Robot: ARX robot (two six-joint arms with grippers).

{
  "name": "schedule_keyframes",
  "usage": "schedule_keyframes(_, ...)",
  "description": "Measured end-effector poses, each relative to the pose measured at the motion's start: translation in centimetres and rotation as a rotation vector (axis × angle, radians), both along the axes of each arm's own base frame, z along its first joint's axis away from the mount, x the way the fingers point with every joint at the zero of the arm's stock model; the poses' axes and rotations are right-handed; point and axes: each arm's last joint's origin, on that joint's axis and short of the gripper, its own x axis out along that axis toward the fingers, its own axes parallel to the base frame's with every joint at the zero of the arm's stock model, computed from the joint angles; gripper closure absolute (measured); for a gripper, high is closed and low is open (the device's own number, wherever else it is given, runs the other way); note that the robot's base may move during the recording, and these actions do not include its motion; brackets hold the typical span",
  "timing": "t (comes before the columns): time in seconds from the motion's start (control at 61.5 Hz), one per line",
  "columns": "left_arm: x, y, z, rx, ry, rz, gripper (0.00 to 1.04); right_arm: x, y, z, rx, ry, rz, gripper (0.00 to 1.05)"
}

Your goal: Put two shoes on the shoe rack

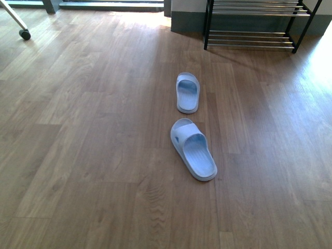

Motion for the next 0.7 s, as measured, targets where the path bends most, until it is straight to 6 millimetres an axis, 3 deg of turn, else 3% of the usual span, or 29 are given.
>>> schedule_keyframes(0.699, 0.0, 0.0, 0.0, 0.0, 0.0, 0.001, 0.09, 0.0, 0.01, 0.0, 0.0, 0.0, 0.003, 0.09)
